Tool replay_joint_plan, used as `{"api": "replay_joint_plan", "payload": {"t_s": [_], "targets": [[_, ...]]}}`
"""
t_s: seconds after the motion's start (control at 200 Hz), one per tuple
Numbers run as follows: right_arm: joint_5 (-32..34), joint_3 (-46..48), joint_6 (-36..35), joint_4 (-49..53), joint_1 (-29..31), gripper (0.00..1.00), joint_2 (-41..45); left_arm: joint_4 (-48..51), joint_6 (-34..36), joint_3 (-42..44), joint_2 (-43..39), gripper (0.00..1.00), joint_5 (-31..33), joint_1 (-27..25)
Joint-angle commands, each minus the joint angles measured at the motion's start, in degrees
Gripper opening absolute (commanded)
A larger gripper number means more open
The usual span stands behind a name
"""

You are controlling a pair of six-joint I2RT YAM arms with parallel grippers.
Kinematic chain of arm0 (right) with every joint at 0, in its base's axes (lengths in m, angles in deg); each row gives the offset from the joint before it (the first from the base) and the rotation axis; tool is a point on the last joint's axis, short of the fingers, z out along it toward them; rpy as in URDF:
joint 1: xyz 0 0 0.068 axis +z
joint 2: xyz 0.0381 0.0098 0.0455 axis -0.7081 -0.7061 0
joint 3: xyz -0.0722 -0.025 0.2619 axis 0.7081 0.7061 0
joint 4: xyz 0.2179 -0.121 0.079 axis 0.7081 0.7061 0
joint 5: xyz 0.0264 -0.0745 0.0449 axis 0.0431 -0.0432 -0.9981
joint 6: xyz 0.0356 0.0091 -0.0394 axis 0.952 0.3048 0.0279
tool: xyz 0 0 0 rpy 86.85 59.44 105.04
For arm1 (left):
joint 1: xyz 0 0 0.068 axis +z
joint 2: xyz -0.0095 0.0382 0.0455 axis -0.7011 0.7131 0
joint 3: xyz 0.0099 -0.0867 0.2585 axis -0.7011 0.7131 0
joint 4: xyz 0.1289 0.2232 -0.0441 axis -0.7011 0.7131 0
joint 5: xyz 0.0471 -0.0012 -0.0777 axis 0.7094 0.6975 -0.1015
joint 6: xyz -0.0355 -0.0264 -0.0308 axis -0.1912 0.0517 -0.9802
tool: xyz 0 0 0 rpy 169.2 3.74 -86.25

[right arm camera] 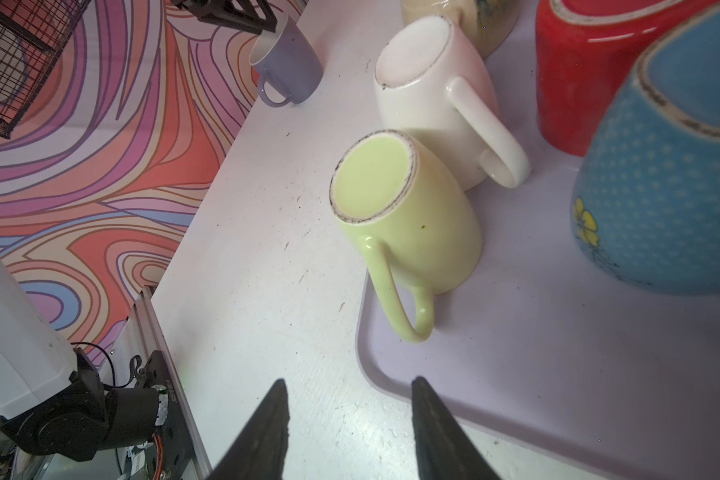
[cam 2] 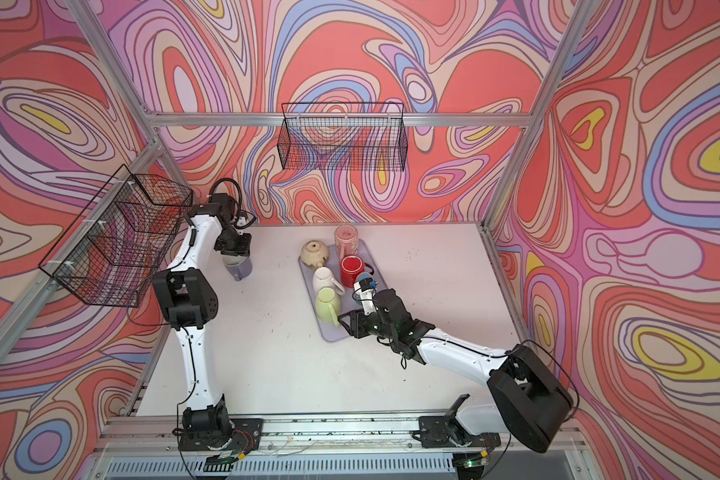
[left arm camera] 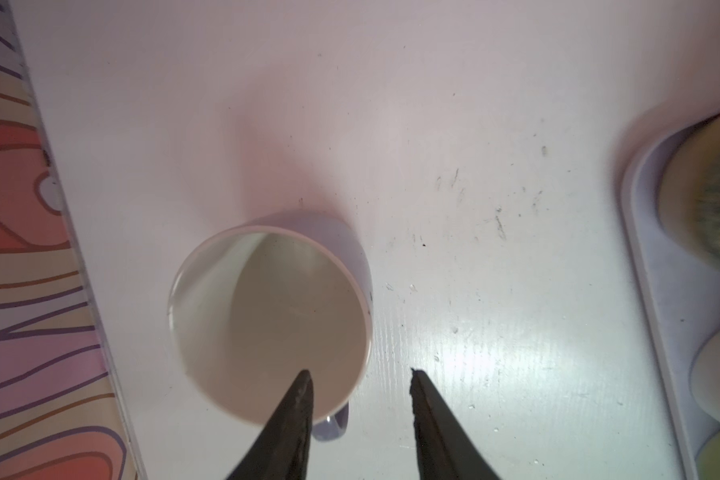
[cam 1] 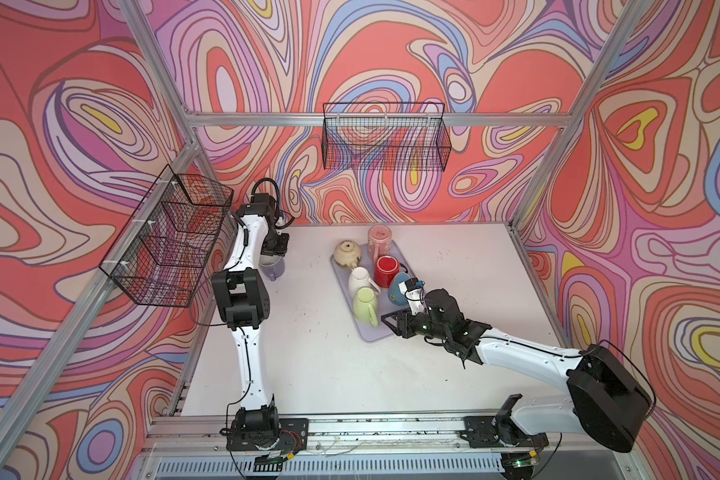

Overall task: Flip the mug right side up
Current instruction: 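Open and lift the left gripper while the right gripper moves over the green mug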

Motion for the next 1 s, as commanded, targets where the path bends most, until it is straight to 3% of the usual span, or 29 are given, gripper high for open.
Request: {"api": "replay_joint_plan", "payload": {"t_s": [0.0,0.305,0.391,0.586,0.826,0.991], "targets": [[1.7,-2.2,-2.5,3.9,0.7,0.49,1.0,-1.5,1.4,3.0,-6.2,0.44,-0.1,-1.4],[6.7,-6.9,-7.2,12.4,2.5,0.5,-0.4,-4.9,1.9,13.5,-18.5,0.45,2.1,-7.8],[8.0,-8.4,-8.6,14.7,3.1,0.58,-0.8,-7.2,1.5,17.9,-23.8,0.45,1.5,-9.5],[10.9,-10.2,-10.5,18.3,4.2,0.63,-1.0,-10.6,0.3,26.3,-36.6,0.46,-0.4,-12.0],[14.8,-14.3,-13.2,23.0,5.0,0.63,-4.0,-27.2,-4.1,51.3,-60.2,0.46,-11.2,-15.6],[17.3,-18.5,-15.4,26.0,6.1,0.61,-8.5,-33.1,-8.3,63.5,-71.3,0.46,-15.8,-16.0]]}}
